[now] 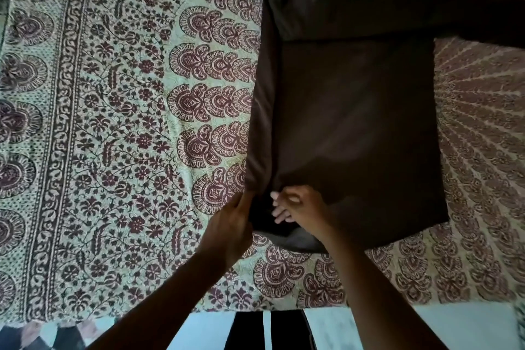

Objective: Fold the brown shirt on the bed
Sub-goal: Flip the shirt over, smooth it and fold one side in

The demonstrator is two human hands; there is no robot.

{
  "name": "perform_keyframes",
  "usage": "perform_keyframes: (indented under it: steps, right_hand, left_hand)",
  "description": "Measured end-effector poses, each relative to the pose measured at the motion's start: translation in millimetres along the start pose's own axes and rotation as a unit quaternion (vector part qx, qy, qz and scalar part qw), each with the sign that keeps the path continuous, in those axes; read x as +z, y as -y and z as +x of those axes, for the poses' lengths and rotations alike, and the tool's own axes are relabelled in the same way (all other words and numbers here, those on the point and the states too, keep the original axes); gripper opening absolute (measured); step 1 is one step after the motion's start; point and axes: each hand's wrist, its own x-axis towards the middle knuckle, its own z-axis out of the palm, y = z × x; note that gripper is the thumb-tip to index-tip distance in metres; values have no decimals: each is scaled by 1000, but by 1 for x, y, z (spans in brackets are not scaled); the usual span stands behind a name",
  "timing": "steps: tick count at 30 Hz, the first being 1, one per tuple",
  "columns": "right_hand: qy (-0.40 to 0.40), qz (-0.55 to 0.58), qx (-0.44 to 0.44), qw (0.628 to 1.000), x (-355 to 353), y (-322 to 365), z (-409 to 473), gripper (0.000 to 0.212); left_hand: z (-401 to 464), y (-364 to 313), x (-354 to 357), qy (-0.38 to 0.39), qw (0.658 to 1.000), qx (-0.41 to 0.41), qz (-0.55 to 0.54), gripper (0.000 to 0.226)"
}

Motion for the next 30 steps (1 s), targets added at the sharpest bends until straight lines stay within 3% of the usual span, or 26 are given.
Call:
perform_keyframes:
  steps: [4,7,11,14,17,22,26,30]
  right_hand:
    - [5,-134,-35,990,0,-23,-29,6]
    - [25,-167,-34,985,1,-33,-43,17]
    - [-106,-240,-78,962,0,-46,-51,19]
    - [-52,-321,-122,938,7,-54,-59,20]
    - [-1,-328,-150,933,13,-62,-66,16]
    - [-161,-291,-157,930,19,-81,-75,28]
    - [-158,-284,-164,932,22,-84,-76,39]
    - [-139,-315,-173,923,21,-83,-75,35]
  left_hand:
    - [-3,-4,2,-17,1000,-14,12,64]
    - [-7,-12,3,-31,999,-33,19,59]
    - [-9,-21,1,-42,995,-60,60,55]
    - [-10,-22,5,-64,994,-55,66,53]
    - [-14,-24,14,-70,996,-60,8,52]
    - [-18,-17,28,-111,987,-85,-86,40]
    - [-21,-18,28,-153,967,-177,-105,28]
    - [-23,-13,24,-171,970,-156,-73,19]
